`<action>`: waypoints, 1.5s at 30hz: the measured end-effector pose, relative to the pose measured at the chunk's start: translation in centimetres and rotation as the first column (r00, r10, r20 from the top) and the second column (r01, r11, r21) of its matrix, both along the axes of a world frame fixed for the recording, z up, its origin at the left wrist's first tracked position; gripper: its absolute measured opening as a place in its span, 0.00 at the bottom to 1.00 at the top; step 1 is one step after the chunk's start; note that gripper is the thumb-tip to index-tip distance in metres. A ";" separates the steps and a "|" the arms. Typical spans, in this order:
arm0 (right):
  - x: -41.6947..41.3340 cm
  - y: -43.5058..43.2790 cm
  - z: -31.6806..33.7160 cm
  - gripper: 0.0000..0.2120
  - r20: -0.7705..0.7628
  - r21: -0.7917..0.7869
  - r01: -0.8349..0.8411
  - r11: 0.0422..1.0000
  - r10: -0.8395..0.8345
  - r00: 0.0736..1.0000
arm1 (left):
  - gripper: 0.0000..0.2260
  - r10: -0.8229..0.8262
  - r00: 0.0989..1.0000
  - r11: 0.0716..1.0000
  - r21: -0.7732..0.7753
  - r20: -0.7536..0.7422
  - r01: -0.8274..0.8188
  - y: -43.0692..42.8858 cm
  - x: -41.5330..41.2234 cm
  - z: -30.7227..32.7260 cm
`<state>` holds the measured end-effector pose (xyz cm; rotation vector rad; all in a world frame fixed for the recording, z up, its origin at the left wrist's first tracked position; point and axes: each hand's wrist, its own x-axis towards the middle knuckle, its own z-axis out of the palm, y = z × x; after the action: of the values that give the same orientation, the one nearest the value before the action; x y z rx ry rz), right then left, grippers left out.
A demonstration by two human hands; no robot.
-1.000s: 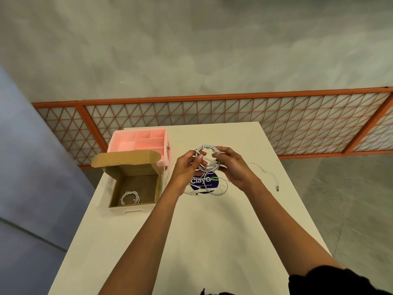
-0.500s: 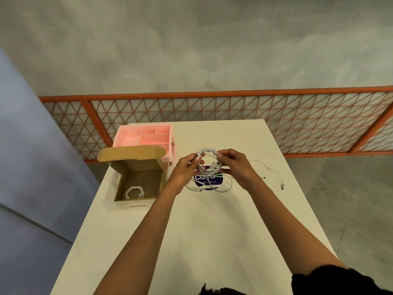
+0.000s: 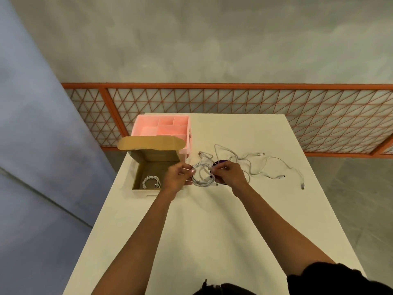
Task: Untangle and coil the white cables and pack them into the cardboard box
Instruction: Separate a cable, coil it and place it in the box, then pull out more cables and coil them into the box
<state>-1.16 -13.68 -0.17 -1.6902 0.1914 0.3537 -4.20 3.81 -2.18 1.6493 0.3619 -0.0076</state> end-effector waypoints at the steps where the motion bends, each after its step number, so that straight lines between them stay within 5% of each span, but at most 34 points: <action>1: -0.1 0.8 -0.3 0.05 -0.003 -0.006 -0.014 1.000 0.014 1.000 | 0.05 0.015 1.000 1.000 0.005 0.003 -0.015 0.7 -0.2 -0.3; 8: -0.2 6.0 -1.7 0.06 -0.043 -0.017 -0.088 0.996 0.087 0.995 | 0.08 0.107 0.994 0.994 0.020 -0.001 -0.107 5.7 -0.5 -2.0; 23: 1.7 14.3 -2.5 0.16 -0.145 -0.318 -0.324 0.891 0.292 0.945 | 0.04 0.170 0.971 0.978 0.146 -0.169 -0.146 12.5 3.0 -5.1; 31: 3.3 17.3 -1.3 0.16 -0.221 -0.543 -0.492 0.681 0.449 0.866 | 0.03 0.199 0.945 0.969 0.194 -0.258 -0.151 14.0 3.8 -7.7; 45: 2.6 18.5 -2.3 0.17 -0.430 -0.414 -0.633 0.654 0.472 0.770 | 0.07 0.116 0.951 0.894 0.448 -0.286 0.026 14.4 3.6 -9.8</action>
<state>1.42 4.81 -2.44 -2.2463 -0.0440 1.1117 -0.56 18.17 -12.01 2.1044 0.6796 -0.1573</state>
